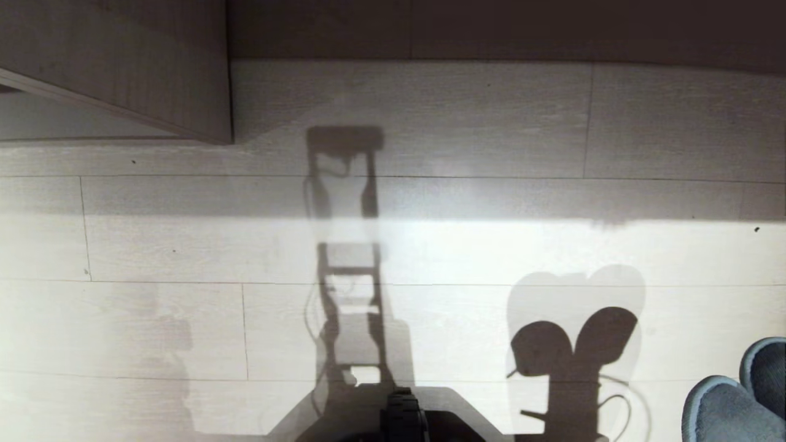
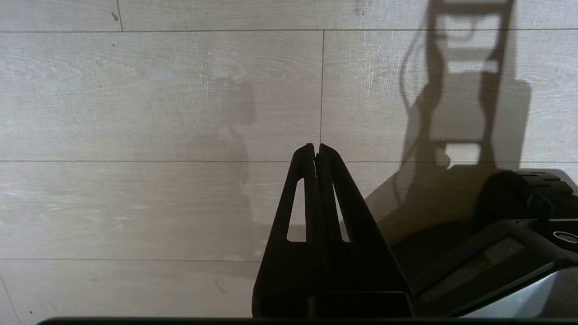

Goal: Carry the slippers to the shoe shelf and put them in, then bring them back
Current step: Place the slippers on the floor

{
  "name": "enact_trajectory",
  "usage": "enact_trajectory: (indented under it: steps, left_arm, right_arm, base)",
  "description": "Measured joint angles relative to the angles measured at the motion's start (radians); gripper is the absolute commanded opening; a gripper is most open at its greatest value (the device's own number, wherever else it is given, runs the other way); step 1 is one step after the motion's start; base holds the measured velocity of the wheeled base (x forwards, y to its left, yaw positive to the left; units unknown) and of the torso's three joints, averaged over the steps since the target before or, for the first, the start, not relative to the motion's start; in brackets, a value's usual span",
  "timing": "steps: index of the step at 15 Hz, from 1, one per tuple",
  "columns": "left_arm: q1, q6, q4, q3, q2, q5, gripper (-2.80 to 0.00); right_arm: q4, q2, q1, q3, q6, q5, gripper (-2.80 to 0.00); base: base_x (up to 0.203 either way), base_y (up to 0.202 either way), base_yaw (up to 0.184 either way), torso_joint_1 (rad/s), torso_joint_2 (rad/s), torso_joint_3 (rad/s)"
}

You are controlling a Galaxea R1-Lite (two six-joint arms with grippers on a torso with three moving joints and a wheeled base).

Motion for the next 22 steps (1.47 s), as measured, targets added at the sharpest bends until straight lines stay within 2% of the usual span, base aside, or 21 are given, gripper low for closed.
enact_trajectory:
  steps: [3, 5, 10, 12, 15, 16, 18, 21, 22]
  left_arm:
    - [0.0, 0.004, 0.0, 0.0, 0.0, -0.001, -2.8]
    - [0.0, 0.003, 0.0, 0.0, 0.0, -0.001, -2.8]
    - [0.0, 0.002, 0.0, 0.0, 0.0, -0.001, -2.8]
    - [0.0, 0.002, 0.0, 0.0, 0.0, -0.001, -2.8]
    - [0.0, 0.002, 0.0, 0.0, 0.0, -0.001, -2.8]
    - [0.0, 0.001, 0.001, 0.0, 0.0, 0.0, -2.8]
    - [0.0, 0.002, 0.0, 0.0, 0.0, -0.001, -2.8]
    - [0.0, 0.002, 0.0, 0.0, 0.0, -0.001, -2.8]
    - [0.0, 0.002, 0.0, 0.0, 0.0, -0.001, -2.8]
  right_arm:
    - [-0.04, 0.019, 0.001, -0.053, 0.013, 0.0, -2.8]
    - [-0.031, 0.085, 0.001, -0.15, 0.017, -0.004, -2.8]
    - [-0.049, 0.43, 0.001, -0.381, 0.022, -0.018, -2.8]
    - [-0.114, 0.602, 0.0, -0.435, 0.017, -0.019, -2.8]
    - [-0.358, 0.905, -0.021, -0.488, -0.003, -0.003, -2.8]
    - [-0.442, 0.977, -0.043, -0.504, -0.015, 0.023, -2.8]
    - [-0.604, 1.101, -0.155, -0.556, -0.055, 0.168, -2.8]
    - [-0.685, 1.221, -0.315, -0.622, -0.147, 0.434, -2.8]
    - [-0.712, 1.248, -0.34, -0.629, -0.154, 0.484, -2.8]
  base:
    - [0.0, 0.0, 0.0, 0.004, 0.0, -0.034]
    - [0.0, 0.0, 0.0, 0.0, 0.0, 0.0]
    - [0.0, 0.0, 0.0, 0.0, 0.0, 0.0]
    - [0.0, 0.0, 0.0, 0.0, 0.0, 0.0]
    - [0.0, 0.0, 0.0, 0.0, 0.0, 0.0]
    - [0.0, 0.0, 0.0, 0.0, 0.0, 0.0]
    - [0.0, 0.0, 0.0, 0.0, 0.0, 0.0]
    - [0.0, 0.0, 0.0, 0.0, 0.0, 0.0]
    - [0.0, 0.0, 0.0, 0.0, 0.0, 0.0]
